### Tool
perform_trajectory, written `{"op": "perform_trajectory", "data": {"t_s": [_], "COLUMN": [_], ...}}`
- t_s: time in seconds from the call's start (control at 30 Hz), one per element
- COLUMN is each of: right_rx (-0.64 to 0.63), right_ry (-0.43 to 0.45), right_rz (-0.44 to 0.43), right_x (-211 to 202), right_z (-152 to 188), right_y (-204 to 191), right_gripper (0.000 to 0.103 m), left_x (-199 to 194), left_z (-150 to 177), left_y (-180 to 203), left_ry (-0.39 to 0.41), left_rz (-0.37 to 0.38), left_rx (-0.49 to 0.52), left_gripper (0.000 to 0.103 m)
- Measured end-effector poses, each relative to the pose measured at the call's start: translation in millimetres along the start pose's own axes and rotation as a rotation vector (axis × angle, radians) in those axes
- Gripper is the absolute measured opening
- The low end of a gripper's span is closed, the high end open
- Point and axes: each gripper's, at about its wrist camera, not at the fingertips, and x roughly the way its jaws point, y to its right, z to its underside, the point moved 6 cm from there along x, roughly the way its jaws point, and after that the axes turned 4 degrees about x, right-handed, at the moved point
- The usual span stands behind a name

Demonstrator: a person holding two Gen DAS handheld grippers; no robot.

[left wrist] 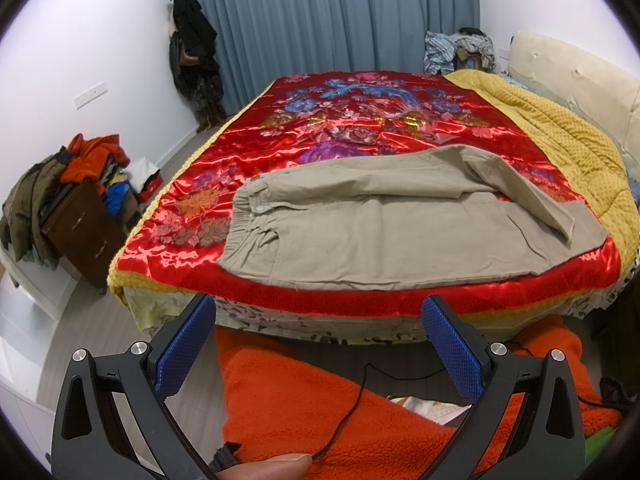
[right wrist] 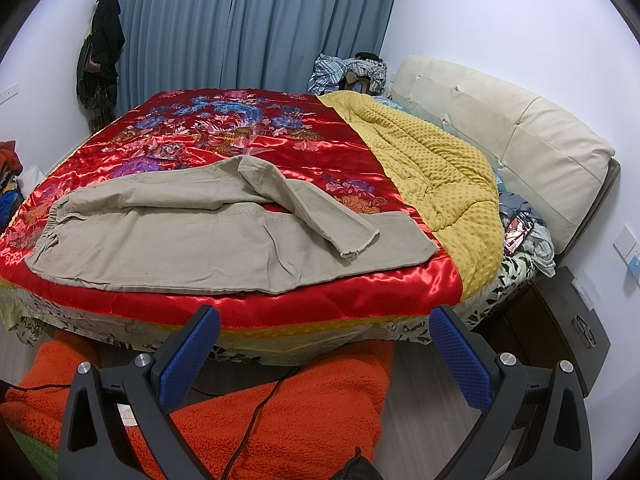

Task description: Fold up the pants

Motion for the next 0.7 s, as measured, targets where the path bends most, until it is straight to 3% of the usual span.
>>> {"op": "perform_trajectory", "data": {"t_s": [0.47, 0.57, 0.7], "right_rx": [-0.003, -0.004, 0.016], "right_ry": [0.001, 0.037, 0.157], "right_rz": [-0.015, -0.056, -0.145], "right_x": [1.2, 3.8, 3.7], "right_z": [-0.1, -9.7, -44.5], "right_y": [-4.1, -7.7, -11.0], "right_gripper": [0.103, 0.103, 0.103], "left_x": [0.7, 5.9, 17.2], "left_z": [-5.5, -18.6, -50.8], "left_y": [-0.3, -1.6, 3.1], "left_ry": [0.005, 0.022, 0.058], "left_rz": [-0.001, -0.005, -0.005], "left_rx": [0.018, 0.022, 0.023], "left_gripper": [0.103, 0.103, 0.103]}}
